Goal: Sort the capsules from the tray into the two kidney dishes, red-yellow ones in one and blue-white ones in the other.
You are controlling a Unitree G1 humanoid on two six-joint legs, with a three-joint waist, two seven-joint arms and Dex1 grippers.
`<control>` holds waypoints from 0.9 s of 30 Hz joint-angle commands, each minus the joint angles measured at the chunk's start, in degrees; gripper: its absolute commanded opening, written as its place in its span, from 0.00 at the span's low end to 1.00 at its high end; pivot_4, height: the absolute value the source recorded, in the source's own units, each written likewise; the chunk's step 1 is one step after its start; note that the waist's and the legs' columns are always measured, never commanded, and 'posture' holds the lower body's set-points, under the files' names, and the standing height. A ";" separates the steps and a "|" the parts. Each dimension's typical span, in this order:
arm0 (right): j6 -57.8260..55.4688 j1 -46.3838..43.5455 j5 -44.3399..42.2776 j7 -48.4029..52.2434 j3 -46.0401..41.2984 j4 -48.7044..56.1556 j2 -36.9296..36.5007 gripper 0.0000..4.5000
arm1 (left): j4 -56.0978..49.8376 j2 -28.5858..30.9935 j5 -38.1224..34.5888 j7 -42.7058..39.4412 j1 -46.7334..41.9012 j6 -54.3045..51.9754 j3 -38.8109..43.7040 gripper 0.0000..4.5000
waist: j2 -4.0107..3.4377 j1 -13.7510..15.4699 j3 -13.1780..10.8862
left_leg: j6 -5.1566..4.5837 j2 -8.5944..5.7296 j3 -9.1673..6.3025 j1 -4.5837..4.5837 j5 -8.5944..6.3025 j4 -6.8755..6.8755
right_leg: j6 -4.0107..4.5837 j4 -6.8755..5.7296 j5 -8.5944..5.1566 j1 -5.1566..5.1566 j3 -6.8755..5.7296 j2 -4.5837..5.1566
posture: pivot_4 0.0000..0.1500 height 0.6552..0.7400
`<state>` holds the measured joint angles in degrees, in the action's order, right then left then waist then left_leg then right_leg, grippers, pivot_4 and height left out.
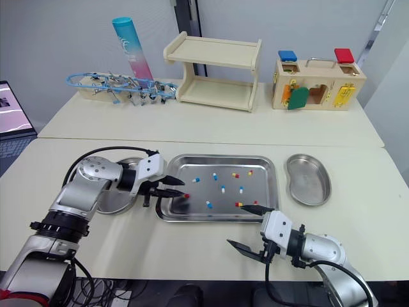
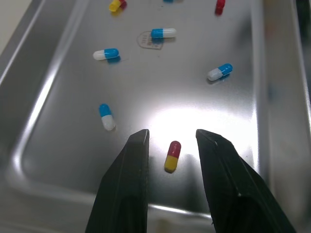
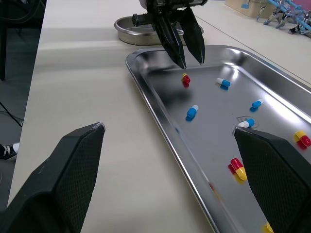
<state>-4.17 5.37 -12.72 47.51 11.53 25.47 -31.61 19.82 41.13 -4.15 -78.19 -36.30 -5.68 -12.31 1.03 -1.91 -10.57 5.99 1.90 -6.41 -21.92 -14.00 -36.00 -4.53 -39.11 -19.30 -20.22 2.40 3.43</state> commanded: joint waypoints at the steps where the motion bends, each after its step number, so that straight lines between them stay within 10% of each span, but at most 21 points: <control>1: 0.76 -0.11 -0.50 0.16 -0.13 1.32 -0.03 1.00 | 1.44 -0.12 0.89 -0.19 -0.64 2.48 -0.58 0.31 | 0.00 -0.13 0.00 | 0.00 0.00 0.00 0.01 0.00 0.00 | 0.00 0.00 0.00 0.00 0.00 0.00 | 1.00 1.00; 18: 0.29 0.09 -0.54 0.05 -0.08 2.28 -0.24 1.00 | 7.44 -1.69 5.04 0.81 -1.87 6.77 -3.13 0.31 | 0.00 -0.01 0.00 | 0.00 0.00 0.00 0.02 0.00 0.00 | 0.00 0.00 0.00 0.02 0.00 0.00 | 1.00 1.00; 23: 0.15 -0.27 -0.61 0.12 -0.17 2.21 -0.28 1.00 | 6.63 -1.68 4.83 0.57 -1.37 6.58 -3.22 0.01 | -0.01 -0.01 0.01 | 0.00 0.00 0.00 0.04 0.00 0.00 | 0.00 -0.01 0.00 0.04 0.00 0.00 | 1.00 1.00; 27: 0.10 -0.52 -0.73 0.26 -0.26 2.04 -0.32 1.00 | 6.31 -1.50 4.50 0.44 -1.30 6.44 -2.96 0.01 | -0.01 -0.01 0.01 | 0.00 0.00 0.00 0.04 0.00 0.00 | 0.00 -0.01 0.00 0.03 0.00 0.00 | 1.00 1.00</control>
<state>-4.33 5.30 -12.68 47.48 11.59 25.48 -31.66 26.65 39.45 -0.62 -78.03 -37.89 1.04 -14.80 1.02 -1.92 -10.56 5.98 1.90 -6.42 -21.88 -14.00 -36.00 -4.53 -39.12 -19.30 -20.18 2.40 3.43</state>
